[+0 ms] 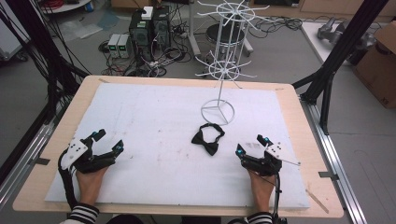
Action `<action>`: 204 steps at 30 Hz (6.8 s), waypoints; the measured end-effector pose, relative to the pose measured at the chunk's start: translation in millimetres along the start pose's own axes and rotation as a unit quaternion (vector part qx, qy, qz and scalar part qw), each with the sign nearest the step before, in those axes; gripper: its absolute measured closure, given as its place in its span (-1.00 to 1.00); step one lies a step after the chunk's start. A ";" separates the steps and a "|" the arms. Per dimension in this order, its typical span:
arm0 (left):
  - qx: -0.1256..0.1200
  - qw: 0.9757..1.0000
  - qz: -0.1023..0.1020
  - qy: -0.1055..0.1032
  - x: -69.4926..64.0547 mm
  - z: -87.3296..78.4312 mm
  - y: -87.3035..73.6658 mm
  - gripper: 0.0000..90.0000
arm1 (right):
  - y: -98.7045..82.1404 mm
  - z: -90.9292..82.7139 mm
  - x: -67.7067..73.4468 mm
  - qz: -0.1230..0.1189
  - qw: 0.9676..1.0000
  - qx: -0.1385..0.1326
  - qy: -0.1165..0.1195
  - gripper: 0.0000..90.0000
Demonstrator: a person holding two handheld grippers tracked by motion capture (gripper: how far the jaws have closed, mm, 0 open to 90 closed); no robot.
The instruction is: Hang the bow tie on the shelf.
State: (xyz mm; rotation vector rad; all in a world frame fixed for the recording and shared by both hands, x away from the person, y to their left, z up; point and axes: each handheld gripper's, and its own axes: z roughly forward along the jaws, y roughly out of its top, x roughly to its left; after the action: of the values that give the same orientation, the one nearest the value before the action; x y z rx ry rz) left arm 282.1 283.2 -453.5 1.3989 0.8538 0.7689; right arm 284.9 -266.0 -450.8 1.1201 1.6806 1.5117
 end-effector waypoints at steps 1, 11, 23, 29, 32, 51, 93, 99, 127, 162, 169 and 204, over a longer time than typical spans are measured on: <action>0.000 1.000 0.000 0.001 0.1 -0.1 0.0 -0.66 | 0.0 0.0 0.0 0.000 1.000 0.000 0.000 -0.80; -0.003 1.000 0.007 0.002 -1.7 -0.4 -0.3 -0.66 | 0.2 0.2 1.2 -0.004 1.000 0.003 -0.002 -0.80; -0.003 1.000 0.006 0.002 -1.7 -0.5 -0.3 -0.66 | 0.4 0.9 2.2 -0.006 1.000 0.006 -0.008 -0.80; -0.005 1.000 0.006 0.001 -1.6 -0.7 -0.5 -0.66 | 2.5 3.9 1.7 0.002 1.000 0.026 -0.012 -0.80; -0.006 1.000 0.003 0.002 -1.5 -0.7 -0.5 -0.66 | 5.5 5.5 2.3 -0.009 0.999 0.052 -0.012 -0.80; -0.006 1.000 0.002 0.003 -1.5 -0.7 -0.5 -0.66 | 53.3 42.8 22.5 -0.067 0.979 0.178 0.071 -0.80; -0.001 1.000 0.009 0.000 -1.9 0.0 -0.3 -0.65 | 52.3 106.0 47.3 -0.084 0.901 0.404 0.137 0.08; -0.001 1.000 0.009 0.000 -1.8 -0.1 -0.3 -0.65 | 48.6 111.5 47.8 -0.085 0.895 0.416 0.137 0.23; -0.002 1.000 0.007 0.001 -1.6 -0.2 -0.2 -0.65 | 48.4 107.6 60.7 -0.101 0.896 0.408 0.141 0.92; 0.000 1.000 0.010 0.002 -2.7 0.4 -0.2 -0.64 | 83.7 53.0 42.5 -0.092 0.981 0.146 0.087 0.93; 0.000 1.000 0.011 0.004 -2.8 0.7 -0.2 -0.64 | 86.7 44.6 38.5 -0.084 0.987 0.119 0.070 0.93; 0.002 1.000 0.010 0.003 -2.5 0.9 0.0 -0.64 | 106.2 -2.7 25.2 -0.078 0.996 0.004 -0.053 0.93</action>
State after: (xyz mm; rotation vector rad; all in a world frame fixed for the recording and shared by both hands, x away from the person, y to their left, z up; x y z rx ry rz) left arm 281.6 280.6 -453.4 1.4114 0.8490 0.7873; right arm 291.1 -245.9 -343.7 1.0287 1.6634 1.3263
